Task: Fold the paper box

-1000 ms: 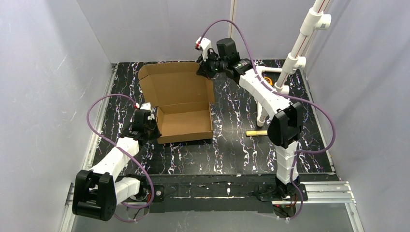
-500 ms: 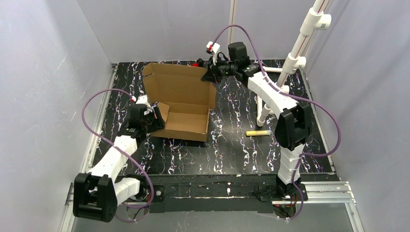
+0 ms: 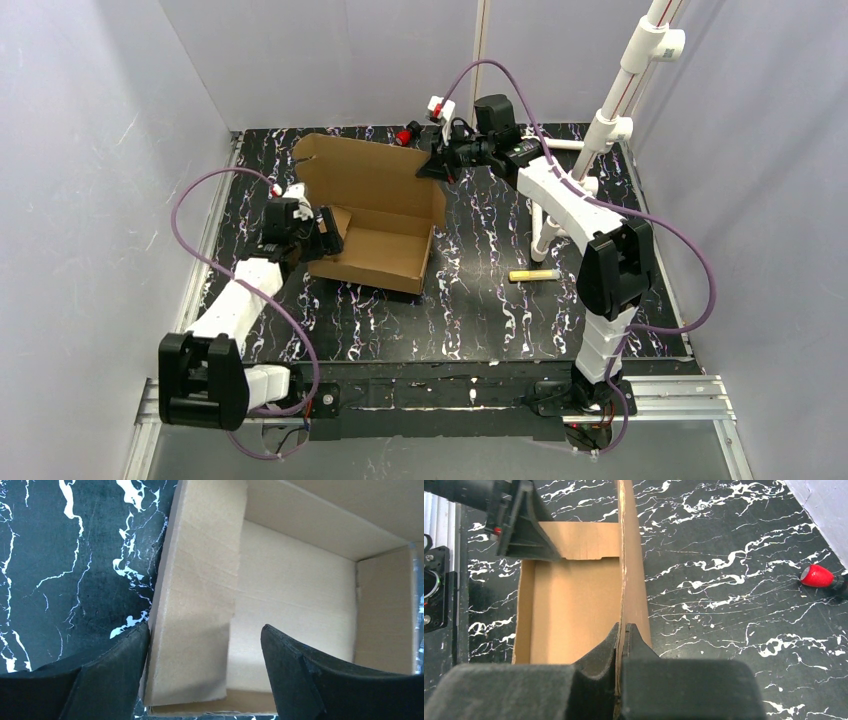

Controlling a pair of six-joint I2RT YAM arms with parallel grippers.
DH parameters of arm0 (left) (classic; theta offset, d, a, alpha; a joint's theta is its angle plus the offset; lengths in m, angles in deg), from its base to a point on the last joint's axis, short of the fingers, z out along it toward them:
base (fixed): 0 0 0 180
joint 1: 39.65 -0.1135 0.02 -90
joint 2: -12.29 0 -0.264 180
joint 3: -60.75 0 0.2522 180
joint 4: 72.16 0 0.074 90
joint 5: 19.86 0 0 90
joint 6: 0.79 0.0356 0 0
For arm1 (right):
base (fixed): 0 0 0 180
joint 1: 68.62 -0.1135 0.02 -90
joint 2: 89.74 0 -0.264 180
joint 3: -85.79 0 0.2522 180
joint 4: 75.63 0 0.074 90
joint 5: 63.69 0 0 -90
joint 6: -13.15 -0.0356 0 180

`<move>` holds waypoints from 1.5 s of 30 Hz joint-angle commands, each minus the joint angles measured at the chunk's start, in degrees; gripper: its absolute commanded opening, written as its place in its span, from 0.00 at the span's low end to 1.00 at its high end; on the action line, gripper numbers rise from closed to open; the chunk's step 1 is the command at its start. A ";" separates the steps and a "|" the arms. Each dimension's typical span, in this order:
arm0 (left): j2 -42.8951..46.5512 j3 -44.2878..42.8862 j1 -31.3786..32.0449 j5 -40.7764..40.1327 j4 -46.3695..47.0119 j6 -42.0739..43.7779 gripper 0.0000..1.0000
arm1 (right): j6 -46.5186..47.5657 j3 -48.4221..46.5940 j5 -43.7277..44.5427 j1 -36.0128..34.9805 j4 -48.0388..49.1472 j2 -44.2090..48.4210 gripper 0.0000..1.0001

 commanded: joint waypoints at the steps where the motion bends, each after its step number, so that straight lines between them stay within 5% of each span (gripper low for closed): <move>1: 6.64 3.01 -2.04 6.17 1.22 0.15 0.80 | 0.05 -0.19 1.05 -0.41 2.43 3.05 0.01; 12: 0.41 -0.91 -4.19 6.77 -1.53 -1.15 0.82 | 0.51 1.20 -2.37 -1.16 2.58 4.34 0.01; 18: -9.50 -7.44 -4.17 6.04 -0.46 4.30 0.70 | 0.70 2.42 -2.39 -1.77 3.03 5.11 0.01; 26: -12.21 -5.27 -4.22 6.39 9.51 8.37 0.64 | 0.35 2.50 -2.85 -2.04 3.12 4.98 0.01; 29: -13.59 -4.93 -4.09 4.51 12.77 9.54 0.45 | -0.21 2.77 -3.23 -2.20 3.69 4.74 0.01; 31: -16.92 -6.41 -3.58 4.79 11.17 10.10 0.44 | -0.44 2.96 -3.42 -2.21 3.99 4.85 0.01; 35: -21.37 -9.95 -2.30 1.07 3.68 10.89 0.28 | -0.61 3.94 -3.83 -2.21 4.48 5.24 0.01; 38: -21.08 -10.35 -0.16 -4.70 1.56 10.82 0.00 | -0.47 4.71 -4.09 -2.21 4.83 5.76 0.01; 45: -20.41 -10.63 10.10 -29.12 -1.03 12.06 0.00 | -0.62 5.86 -4.51 -2.38 5.44 5.99 0.01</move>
